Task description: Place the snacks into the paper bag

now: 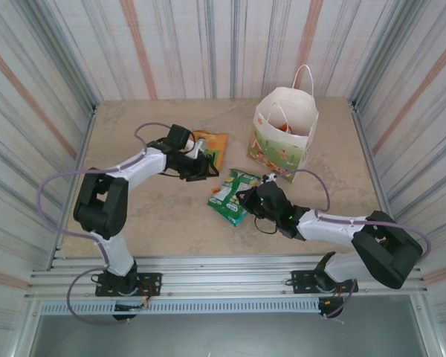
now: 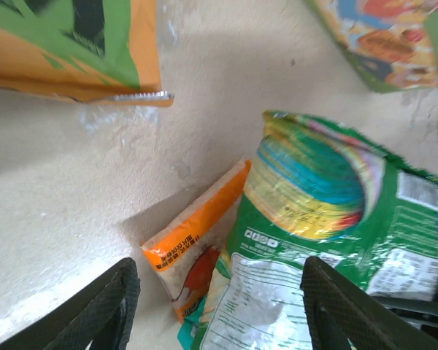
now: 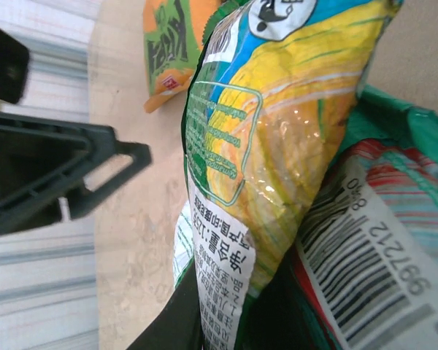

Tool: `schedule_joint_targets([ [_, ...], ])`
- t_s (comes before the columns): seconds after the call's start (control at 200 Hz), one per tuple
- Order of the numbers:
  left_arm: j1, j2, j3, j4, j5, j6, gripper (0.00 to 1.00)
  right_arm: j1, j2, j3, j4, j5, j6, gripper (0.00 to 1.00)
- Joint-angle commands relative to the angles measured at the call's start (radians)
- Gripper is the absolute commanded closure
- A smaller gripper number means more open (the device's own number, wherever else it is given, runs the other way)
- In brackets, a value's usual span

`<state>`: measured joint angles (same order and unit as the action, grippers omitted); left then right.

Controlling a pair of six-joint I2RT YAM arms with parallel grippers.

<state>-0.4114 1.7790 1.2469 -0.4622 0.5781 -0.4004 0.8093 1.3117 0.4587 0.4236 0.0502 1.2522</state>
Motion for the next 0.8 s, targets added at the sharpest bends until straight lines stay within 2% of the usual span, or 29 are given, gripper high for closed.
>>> schedule_joint_targets([
  [0.0, 0.017, -0.088, -0.002, -0.052, -0.039, -0.002, 0.36, -0.004, -0.067, 0.058, 0.002, -0.037, -0.136, 0.96],
  [0.165, 0.031, -0.187, -0.048, -0.045, -0.089, -0.026, 0.33, -0.007, -0.143, 0.108, -0.102, -0.087, -0.327, 0.97],
  [0.506, 0.031, -0.372, -0.183, 0.009, -0.122, -0.100, 0.28, -0.014, -0.308, 0.161, -0.204, -0.152, -0.670, 0.99],
  [0.797, 0.023, -0.465, -0.215, 0.066, -0.112, -0.143, 0.22, -0.104, -0.395, 0.333, -0.416, -0.326, -0.977, 1.00],
])
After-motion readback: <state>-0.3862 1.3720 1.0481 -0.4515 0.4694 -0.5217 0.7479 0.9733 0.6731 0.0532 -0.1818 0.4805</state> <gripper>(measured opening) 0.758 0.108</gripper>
